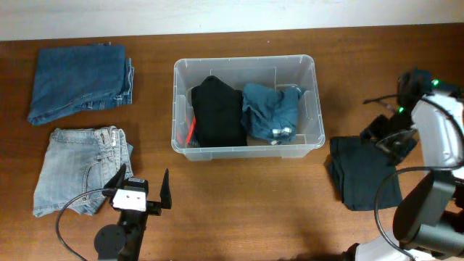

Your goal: Pack container

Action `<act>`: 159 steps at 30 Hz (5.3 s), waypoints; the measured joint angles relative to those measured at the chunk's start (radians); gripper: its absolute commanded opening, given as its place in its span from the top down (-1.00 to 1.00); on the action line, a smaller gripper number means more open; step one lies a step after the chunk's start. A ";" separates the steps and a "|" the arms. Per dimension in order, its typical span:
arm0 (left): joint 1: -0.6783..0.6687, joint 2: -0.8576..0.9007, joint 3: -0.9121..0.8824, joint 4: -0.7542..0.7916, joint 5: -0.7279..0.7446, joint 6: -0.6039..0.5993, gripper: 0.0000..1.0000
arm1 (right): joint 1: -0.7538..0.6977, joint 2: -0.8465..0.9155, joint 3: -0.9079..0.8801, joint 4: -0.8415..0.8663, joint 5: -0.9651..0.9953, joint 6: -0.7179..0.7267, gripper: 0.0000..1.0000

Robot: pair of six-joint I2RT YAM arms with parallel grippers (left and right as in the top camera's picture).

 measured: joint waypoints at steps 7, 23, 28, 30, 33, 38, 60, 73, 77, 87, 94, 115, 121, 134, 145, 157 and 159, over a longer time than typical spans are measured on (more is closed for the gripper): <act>0.000 0.000 0.000 0.000 0.000 0.000 -0.99 | 0.000 0.000 -0.162 0.146 -0.002 0.000 0.36; 0.000 0.000 0.000 0.000 0.000 0.000 -0.99 | 0.000 0.000 -0.283 0.335 0.018 0.000 0.72; 0.000 0.000 0.000 0.000 0.000 0.000 -0.99 | 0.000 0.009 -0.283 0.371 0.021 -0.001 0.78; 0.000 0.000 0.000 0.000 0.000 0.000 -0.99 | 0.000 0.023 -0.283 0.388 0.022 -0.001 0.78; 0.000 0.000 0.000 0.000 0.000 0.000 -0.99 | 0.000 0.039 -0.283 0.410 0.025 -0.001 0.78; 0.000 0.000 0.000 0.000 0.000 0.000 -0.99 | 0.000 0.046 -0.282 0.486 0.029 0.000 0.77; 0.000 0.000 0.000 0.000 0.000 0.000 -0.99 | -0.013 0.103 -0.077 0.636 -0.186 -0.119 0.13; 0.000 0.000 0.000 0.000 0.000 0.000 -0.99 | -0.315 0.072 0.206 0.059 -0.205 -0.197 -0.64; 0.000 0.000 0.000 0.000 0.000 0.000 -0.99 | -0.354 0.072 0.081 0.142 -0.277 -0.254 -0.75; 0.000 0.000 0.000 0.000 0.000 0.000 -0.99 | -0.356 0.071 -0.085 0.294 -0.370 -0.259 -0.88; 0.000 0.000 0.000 0.000 0.000 0.000 -0.99 | -0.406 0.071 -0.170 0.356 -0.378 -0.233 -0.93; 0.000 0.000 0.000 0.000 0.000 0.000 -0.99 | -0.428 0.072 -0.284 0.579 -0.504 -0.236 -0.97; 0.000 0.000 0.000 0.000 0.000 0.000 -0.99 | -0.428 0.072 -0.286 0.599 -0.508 -0.237 -0.97; 0.000 0.000 0.000 0.000 0.000 0.000 -0.99 | -0.428 0.105 -0.287 0.705 -0.579 -0.208 -0.97; 0.000 0.000 0.000 0.000 0.000 0.000 -0.99 | -0.415 0.164 -0.251 0.732 -0.637 -0.192 -0.97; 0.000 0.000 0.000 0.000 0.000 0.000 -0.99 | -0.384 0.193 -0.234 0.763 -0.632 -0.183 -0.97; 0.000 0.000 0.000 0.000 0.000 0.000 -0.99 | -0.378 0.193 -0.235 0.779 -0.627 -0.180 -0.99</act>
